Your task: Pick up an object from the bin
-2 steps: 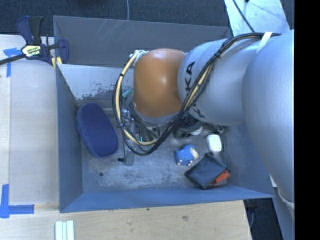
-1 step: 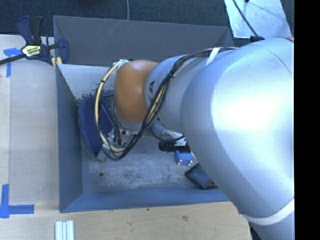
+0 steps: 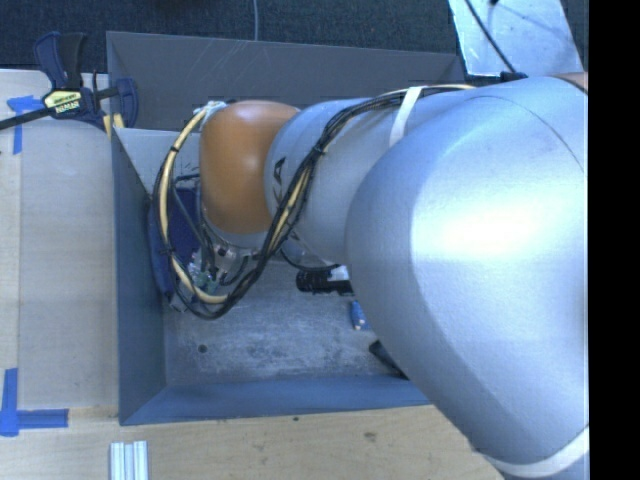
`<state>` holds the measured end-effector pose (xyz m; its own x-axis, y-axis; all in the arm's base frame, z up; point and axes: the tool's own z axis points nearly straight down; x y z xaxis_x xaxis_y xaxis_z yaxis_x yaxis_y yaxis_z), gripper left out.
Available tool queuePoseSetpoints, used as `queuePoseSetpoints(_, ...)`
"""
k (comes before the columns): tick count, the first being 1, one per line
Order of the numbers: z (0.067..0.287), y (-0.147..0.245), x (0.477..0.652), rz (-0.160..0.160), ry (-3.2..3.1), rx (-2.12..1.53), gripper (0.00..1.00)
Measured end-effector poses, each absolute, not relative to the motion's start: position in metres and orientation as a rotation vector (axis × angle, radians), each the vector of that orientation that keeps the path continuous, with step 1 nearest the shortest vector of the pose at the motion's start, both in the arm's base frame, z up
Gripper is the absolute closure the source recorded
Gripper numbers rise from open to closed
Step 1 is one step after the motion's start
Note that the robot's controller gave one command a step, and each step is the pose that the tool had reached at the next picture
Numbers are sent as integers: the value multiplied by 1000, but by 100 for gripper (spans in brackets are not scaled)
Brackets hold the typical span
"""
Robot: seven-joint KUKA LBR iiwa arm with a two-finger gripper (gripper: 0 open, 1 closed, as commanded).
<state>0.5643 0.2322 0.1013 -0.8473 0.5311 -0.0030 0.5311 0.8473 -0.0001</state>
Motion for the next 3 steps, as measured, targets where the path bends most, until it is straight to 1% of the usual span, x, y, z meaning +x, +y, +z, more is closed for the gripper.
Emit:
queuePoseSetpoints(1,100,244,581,1,2807,1408,0)
queuePoseSetpoints(2,71,233,603,2,2762,1512,0)
queuePoseSetpoints(3,73,234,602,3,2768,1505,0)
